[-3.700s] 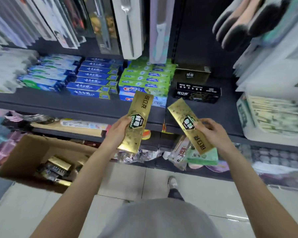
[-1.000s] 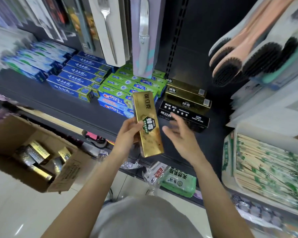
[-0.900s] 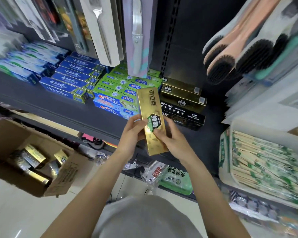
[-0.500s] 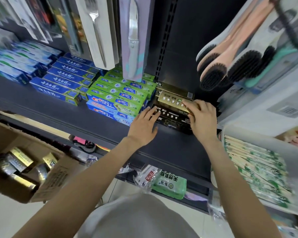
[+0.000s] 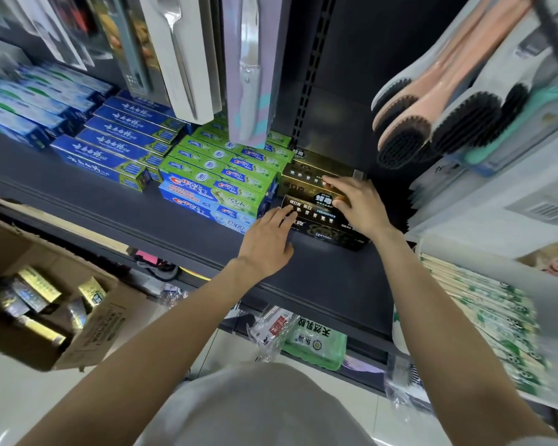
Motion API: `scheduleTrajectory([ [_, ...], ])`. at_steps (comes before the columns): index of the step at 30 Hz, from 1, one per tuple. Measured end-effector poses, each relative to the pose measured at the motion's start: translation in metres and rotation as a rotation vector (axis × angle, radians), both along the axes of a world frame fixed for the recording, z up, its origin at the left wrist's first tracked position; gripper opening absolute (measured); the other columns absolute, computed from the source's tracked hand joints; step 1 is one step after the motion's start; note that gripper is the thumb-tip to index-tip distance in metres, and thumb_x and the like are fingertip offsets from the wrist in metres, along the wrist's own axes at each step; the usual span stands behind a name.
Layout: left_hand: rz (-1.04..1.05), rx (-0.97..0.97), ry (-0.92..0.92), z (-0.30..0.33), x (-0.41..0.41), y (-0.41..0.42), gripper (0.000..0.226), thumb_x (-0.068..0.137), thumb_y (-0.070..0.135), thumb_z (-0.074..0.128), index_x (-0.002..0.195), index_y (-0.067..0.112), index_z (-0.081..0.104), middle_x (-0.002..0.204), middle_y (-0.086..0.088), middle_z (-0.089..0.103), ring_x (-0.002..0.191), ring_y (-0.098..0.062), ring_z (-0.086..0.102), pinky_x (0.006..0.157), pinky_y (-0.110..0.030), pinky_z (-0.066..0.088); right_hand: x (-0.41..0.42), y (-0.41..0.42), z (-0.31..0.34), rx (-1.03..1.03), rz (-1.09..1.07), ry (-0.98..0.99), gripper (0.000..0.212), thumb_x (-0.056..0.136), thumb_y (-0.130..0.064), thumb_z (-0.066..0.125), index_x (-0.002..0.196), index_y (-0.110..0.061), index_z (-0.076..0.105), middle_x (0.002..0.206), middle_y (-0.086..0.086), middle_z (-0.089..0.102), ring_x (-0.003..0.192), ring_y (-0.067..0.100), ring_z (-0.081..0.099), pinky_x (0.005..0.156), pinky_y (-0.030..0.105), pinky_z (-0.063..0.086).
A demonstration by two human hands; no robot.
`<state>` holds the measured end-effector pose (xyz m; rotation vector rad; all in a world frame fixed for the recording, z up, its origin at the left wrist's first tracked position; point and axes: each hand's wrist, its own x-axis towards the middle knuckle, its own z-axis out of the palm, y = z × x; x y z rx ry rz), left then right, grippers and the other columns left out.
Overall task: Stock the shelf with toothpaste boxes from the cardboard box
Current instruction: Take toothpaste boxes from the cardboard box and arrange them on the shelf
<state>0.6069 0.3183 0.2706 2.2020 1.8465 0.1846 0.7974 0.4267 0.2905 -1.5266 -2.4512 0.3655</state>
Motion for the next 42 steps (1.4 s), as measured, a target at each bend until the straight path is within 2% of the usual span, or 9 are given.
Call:
scheduleTrajectory([
  [4, -0.014, 0.005, -0.006, -0.004, 0.0, -0.005, 0.066, 0.094, 0.03, 0.047, 0.15, 0.015, 0.016, 0.158, 0.0, 0.012, 0.145, -0.018, 0.012, 0.118, -0.033, 0.017, -0.004, -0.005, -0.006, 0.05, -0.039, -0.11, 0.035, 0.091, -0.02, 0.059, 0.125, -0.025, 0.061, 0.136, 0.005, 0.052, 0.13, 0.029, 0.04, 0.112, 0.052, 0.022],
  [7, -0.015, 0.044, -0.143, 0.0, -0.007, -0.018, 0.059, 0.092, 0.025, 0.05, 0.147, 0.015, 0.03, 0.153, -0.003, 0.029, 0.141, -0.021, 0.026, 0.116, -0.034, 0.022, -0.021, -0.024, 0.004, 0.065, -0.087, 0.02, 0.028, 0.095, -0.023, 0.053, 0.12, -0.02, 0.064, 0.131, 0.005, 0.055, 0.124, 0.029, 0.044, 0.104, 0.044, 0.031],
  [10, 0.106, 0.292, -0.337, 0.007, -0.034, -0.047, 0.04, 0.087, 0.021, 0.053, 0.126, 0.014, 0.058, 0.117, -0.004, 0.063, 0.11, -0.024, 0.056, 0.095, -0.035, 0.045, -0.057, -0.066, 0.02, 0.156, 0.01, 0.219, 0.026, 0.096, -0.02, 0.049, 0.117, -0.014, 0.063, 0.115, 0.004, 0.065, 0.107, 0.021, 0.055, 0.09, 0.035, 0.041],
  [16, 0.378, 0.574, -0.313, 0.0, -0.16, -0.154, 0.021, 0.089, 0.014, 0.052, 0.102, 0.011, 0.068, 0.077, 0.0, 0.063, 0.075, -0.017, 0.051, 0.069, -0.024, 0.038, -0.185, -0.15, 0.011, -0.244, 0.371, 0.249, 0.022, 0.093, -0.021, 0.055, 0.113, -0.023, 0.065, 0.099, -0.003, 0.07, 0.088, 0.018, 0.065, 0.076, 0.036, 0.051],
  [19, 0.552, 0.46, -0.249, -0.017, -0.236, -0.213, 0.016, 0.088, 0.019, 0.05, 0.097, 0.014, 0.062, 0.077, 0.0, 0.061, 0.076, -0.016, 0.05, 0.068, -0.016, 0.03, -0.261, -0.181, -0.009, -0.445, 0.55, 0.073, 0.026, 0.091, -0.019, 0.058, 0.116, -0.024, 0.064, 0.103, -0.006, 0.069, 0.093, 0.015, 0.063, 0.08, 0.03, 0.046],
  [25, 0.981, -0.207, -0.321, -0.059, -0.389, -0.311, 0.031, 0.091, 0.028, 0.05, 0.121, 0.022, 0.055, 0.112, 0.0, 0.065, 0.103, -0.022, 0.058, 0.08, -0.031, 0.046, -0.414, -0.232, -0.061, -0.626, 0.672, -0.181, 0.033, 0.094, -0.025, 0.049, 0.126, -0.03, 0.055, 0.11, -0.005, 0.066, 0.097, 0.016, 0.063, 0.079, 0.037, 0.051],
  [31, 1.214, -0.357, -0.402, -0.096, -0.483, -0.354, 0.036, 0.092, 0.029, 0.05, 0.127, 0.022, 0.051, 0.118, 0.003, 0.062, 0.103, -0.016, 0.059, 0.086, -0.028, 0.045, -0.529, -0.258, -0.099, -0.482, 0.748, -0.325, 0.034, 0.097, -0.018, 0.04, 0.128, -0.025, 0.053, 0.118, 0.001, 0.063, 0.101, 0.022, 0.061, 0.08, 0.04, 0.051],
  [37, 1.115, -0.266, -0.309, -0.15, -0.54, -0.33, 0.033, 0.094, 0.026, 0.047, 0.127, 0.022, 0.051, 0.116, 0.005, 0.06, 0.105, -0.017, 0.055, 0.085, -0.03, 0.046, -0.614, -0.249, -0.178, -0.461, 0.642, -0.297, 0.034, 0.095, -0.02, 0.047, 0.128, -0.022, 0.054, 0.121, 0.0, 0.062, 0.109, 0.019, 0.058, 0.084, 0.031, 0.047],
  [42, 0.865, -0.384, -0.361, -0.246, -0.578, -0.27, 0.044, 0.089, 0.017, 0.054, 0.132, 0.017, 0.047, 0.122, -0.006, 0.054, 0.116, -0.024, 0.047, 0.092, -0.028, 0.039, -0.67, -0.216, -0.296, -0.515, 0.582, -0.35, 0.032, 0.098, -0.032, 0.045, 0.124, -0.018, 0.056, 0.121, 0.001, 0.061, 0.109, 0.021, 0.058, 0.08, 0.029, 0.046],
])
